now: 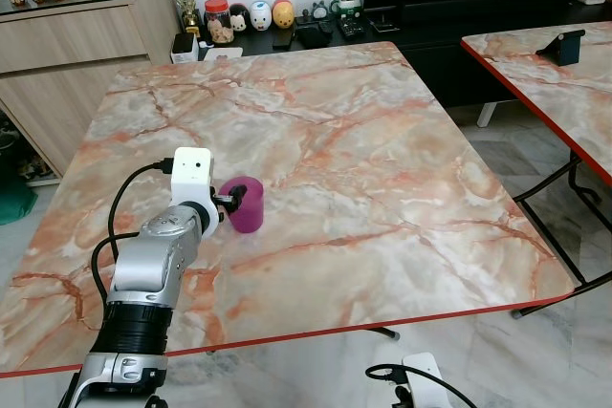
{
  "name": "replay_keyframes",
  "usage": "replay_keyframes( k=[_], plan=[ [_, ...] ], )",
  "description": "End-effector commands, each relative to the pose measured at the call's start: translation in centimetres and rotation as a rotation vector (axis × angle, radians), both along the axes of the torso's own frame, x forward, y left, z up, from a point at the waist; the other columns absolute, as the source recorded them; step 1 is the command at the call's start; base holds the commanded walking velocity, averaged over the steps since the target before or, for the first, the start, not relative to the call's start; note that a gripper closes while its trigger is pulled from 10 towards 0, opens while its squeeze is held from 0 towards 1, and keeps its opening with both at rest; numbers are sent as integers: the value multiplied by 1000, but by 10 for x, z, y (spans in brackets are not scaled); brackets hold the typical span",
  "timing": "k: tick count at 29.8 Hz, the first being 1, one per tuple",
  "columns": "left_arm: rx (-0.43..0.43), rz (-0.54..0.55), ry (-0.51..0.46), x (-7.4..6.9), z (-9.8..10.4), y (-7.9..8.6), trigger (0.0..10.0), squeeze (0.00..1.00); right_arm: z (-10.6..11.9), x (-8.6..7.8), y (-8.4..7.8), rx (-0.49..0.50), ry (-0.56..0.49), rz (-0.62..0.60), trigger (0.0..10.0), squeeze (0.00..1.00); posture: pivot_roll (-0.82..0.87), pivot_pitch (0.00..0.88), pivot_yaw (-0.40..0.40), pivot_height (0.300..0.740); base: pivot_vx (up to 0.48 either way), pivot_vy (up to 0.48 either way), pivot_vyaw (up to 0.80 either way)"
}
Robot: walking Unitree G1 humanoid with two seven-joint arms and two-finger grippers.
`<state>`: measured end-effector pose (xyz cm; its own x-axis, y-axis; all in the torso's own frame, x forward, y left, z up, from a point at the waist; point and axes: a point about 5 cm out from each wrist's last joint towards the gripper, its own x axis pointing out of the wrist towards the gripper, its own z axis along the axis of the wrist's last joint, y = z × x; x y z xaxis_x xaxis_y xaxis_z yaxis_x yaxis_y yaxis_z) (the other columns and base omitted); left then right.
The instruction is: Setting the table
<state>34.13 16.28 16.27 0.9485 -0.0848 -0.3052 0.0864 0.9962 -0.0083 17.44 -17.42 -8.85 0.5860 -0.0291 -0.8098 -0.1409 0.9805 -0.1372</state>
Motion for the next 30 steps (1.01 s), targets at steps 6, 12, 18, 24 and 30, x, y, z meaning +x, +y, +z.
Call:
replay_keyframes(
  k=[6, 12, 18, 24, 30],
  plan=[
    [-10, 47, 36, 3, -6, 0, 10000, 0, -1, -1, 5, 7, 8, 6, 10000, 0, -31, 0, 49, 740, 0, 0, 0],
    [-30, 60, 46, 5, -7, -2, 10000, 0, -2, -5, 1, 6, 14, 6, 10000, 0, -30, 0, 49, 740, 0, 0, 0],
    [-46, 64, 48, 6, -8, -4, 1882, 0, -2, -5, 0, 5, 16, 6, 10000, 0, -31, 0, 49, 740, 0, 0, 0],
    [-48, 57, 49, 6, -8, -6, 0, 0, -1, -3, -1, 3, 13, 9, 10000, 0, -31, 0, 48, 740, 0, 0, 0],
    [-47, 59, 47, 6, -8, -5, 0, 0, -1, -2, 1, 4, 7, 13, 10000, 0, -29, 0, 46, 740, 0, 0, 0]
  ],
)
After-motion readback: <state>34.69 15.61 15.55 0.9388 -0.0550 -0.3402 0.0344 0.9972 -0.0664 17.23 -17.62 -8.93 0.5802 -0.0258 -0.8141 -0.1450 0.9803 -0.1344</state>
